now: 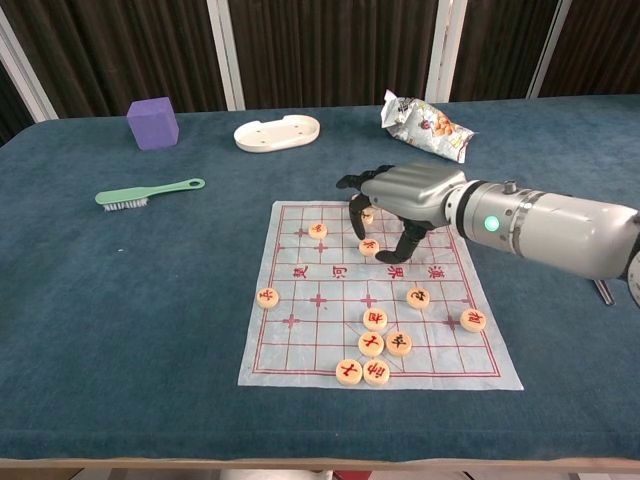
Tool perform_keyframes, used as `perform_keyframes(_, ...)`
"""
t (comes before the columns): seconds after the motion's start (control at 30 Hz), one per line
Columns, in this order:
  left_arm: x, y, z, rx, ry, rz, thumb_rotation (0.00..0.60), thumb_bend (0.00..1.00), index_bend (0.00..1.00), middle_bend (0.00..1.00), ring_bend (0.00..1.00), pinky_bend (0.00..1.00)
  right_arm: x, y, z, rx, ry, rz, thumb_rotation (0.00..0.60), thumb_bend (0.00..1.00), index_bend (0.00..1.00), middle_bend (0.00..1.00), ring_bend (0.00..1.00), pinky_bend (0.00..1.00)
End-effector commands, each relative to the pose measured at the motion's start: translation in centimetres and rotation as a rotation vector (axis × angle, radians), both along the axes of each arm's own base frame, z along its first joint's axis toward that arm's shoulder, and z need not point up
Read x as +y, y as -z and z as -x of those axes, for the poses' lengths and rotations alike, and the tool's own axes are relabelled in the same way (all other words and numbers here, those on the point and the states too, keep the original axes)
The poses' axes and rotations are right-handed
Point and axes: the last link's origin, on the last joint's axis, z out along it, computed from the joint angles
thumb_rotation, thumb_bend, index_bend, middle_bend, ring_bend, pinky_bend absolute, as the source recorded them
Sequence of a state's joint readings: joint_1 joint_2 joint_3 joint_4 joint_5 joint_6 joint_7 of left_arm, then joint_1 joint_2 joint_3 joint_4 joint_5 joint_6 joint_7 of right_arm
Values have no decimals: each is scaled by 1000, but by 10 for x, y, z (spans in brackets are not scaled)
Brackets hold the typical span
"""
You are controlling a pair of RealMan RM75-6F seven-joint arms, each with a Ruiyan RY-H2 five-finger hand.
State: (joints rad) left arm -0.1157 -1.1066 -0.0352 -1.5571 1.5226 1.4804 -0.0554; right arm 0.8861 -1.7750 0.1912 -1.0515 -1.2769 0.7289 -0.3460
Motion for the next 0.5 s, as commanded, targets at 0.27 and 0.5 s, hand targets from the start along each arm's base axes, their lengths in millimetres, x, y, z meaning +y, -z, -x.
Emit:
perform_keyframes(0.27, 0, 0, 1, 0, -3, 2, 600, 420, 0, 0, 0, 25, -2, 4, -3, -2, 4, 15, 600, 470, 578, 9, 0, 0)
perform_keyframes(0.5, 0, -1, 1, -2, -3, 0, 600, 421, 0, 0, 0, 25, -3, 4, -3, -1, 10, 23, 600, 477, 617, 28, 0, 0)
